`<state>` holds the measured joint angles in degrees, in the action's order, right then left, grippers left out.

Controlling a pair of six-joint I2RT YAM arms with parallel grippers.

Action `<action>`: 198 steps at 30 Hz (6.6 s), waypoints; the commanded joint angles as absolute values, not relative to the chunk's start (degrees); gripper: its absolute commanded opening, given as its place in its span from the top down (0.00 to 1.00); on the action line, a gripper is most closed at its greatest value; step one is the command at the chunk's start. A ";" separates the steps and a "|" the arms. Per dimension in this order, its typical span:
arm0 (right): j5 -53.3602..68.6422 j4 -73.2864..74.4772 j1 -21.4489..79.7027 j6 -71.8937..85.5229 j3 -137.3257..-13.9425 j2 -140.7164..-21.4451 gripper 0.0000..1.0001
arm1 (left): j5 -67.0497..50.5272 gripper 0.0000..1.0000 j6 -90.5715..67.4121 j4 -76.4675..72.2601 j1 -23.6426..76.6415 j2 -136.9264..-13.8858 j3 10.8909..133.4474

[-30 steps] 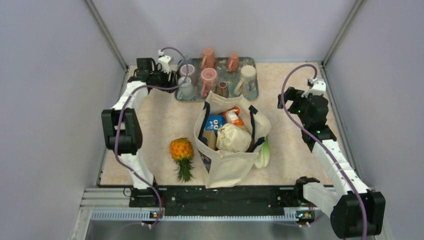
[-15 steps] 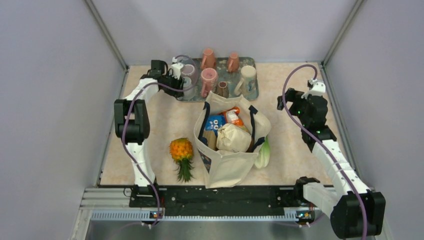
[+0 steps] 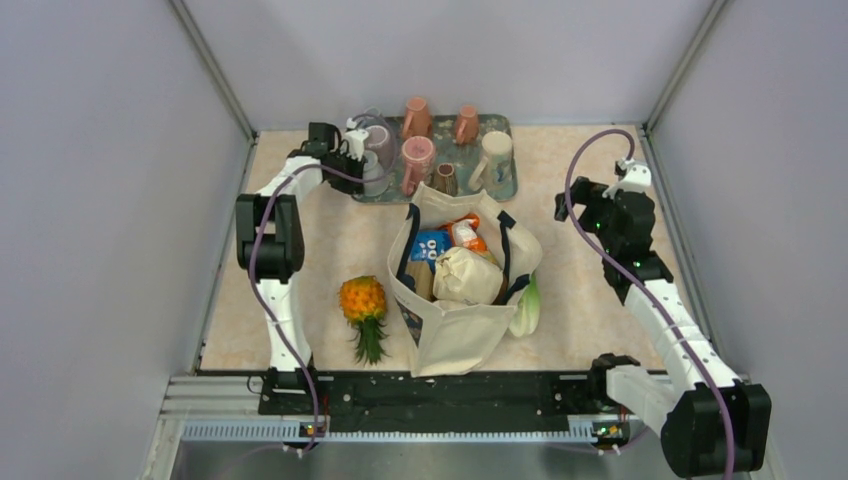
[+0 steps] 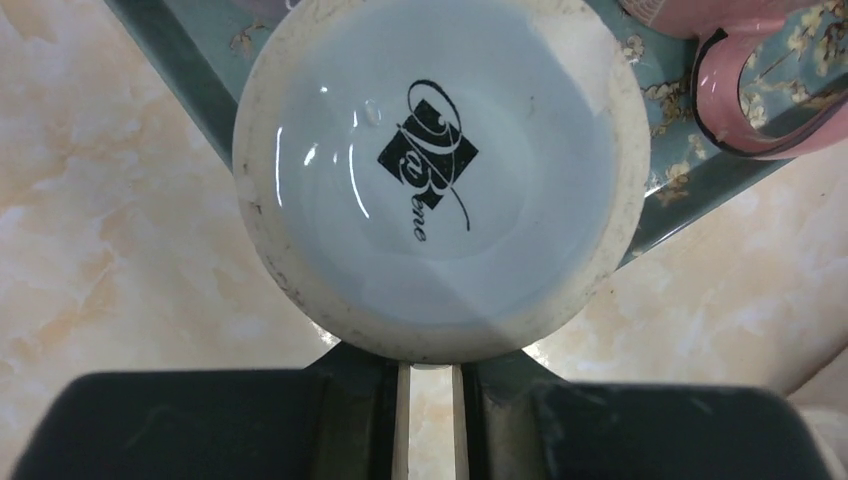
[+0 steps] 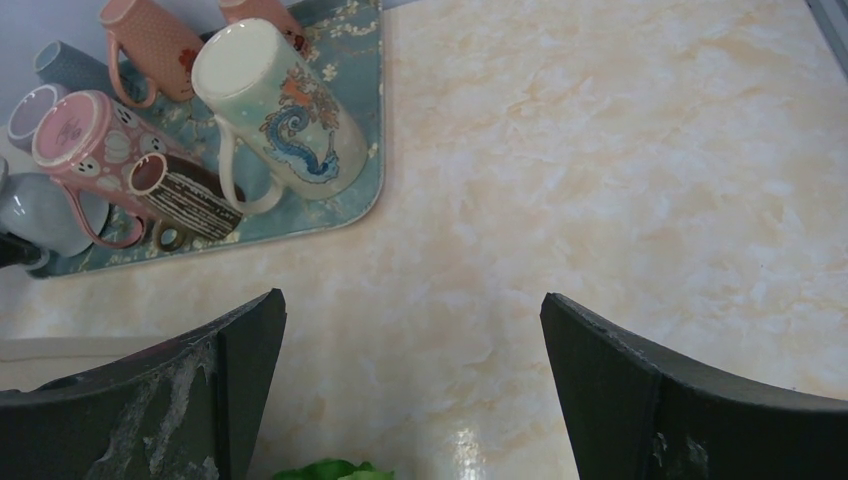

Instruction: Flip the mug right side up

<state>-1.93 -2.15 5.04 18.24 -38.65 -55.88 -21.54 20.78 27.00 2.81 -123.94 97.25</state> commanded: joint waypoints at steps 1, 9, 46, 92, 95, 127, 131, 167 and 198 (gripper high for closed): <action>-2.11 0.53 5.17 18.76 -41.48 -54.47 0.01 | -22.50 1.00 11.05 26.30 1.45 -120.43 99.03; -1.62 5.98 14.72 18.73 -50.88 -56.52 0.01 | -34.65 1.00 -2.49 28.05 -2.80 -109.48 95.98; 14.60 -31.41 39.37 45.76 -80.08 -88.45 0.57 | -64.49 1.00 -27.21 25.54 12.77 -86.92 95.65; -5.16 44.58 -3.35 10.89 -75.77 -99.63 1.00 | -18.25 0.01 7.98 38.10 7.04 -96.36 91.27; -4.44 44.12 -3.38 10.73 -75.66 -100.94 1.00 | -17.88 0.01 8.25 37.55 6.86 -97.70 91.07; 2.84 49.78 -3.34 11.24 -80.57 -84.15 0.26 | -9.88 0.01 -2.15 18.73 6.68 -140.06 129.59; 3.16 50.19 -3.34 11.38 -79.99 -83.76 0.26 | -8.86 0.01 -1.03 17.52 6.68 -142.64 131.79; 7.81 49.24 -3.34 10.80 -74.53 -78.63 0.26 | -23.10 0.48 10.30 18.63 5.15 -116.39 97.26; 9.63 47.47 -3.34 12.15 -75.35 -76.52 0.27 | -34.89 1.00 5.65 21.36 -0.27 -122.10 108.84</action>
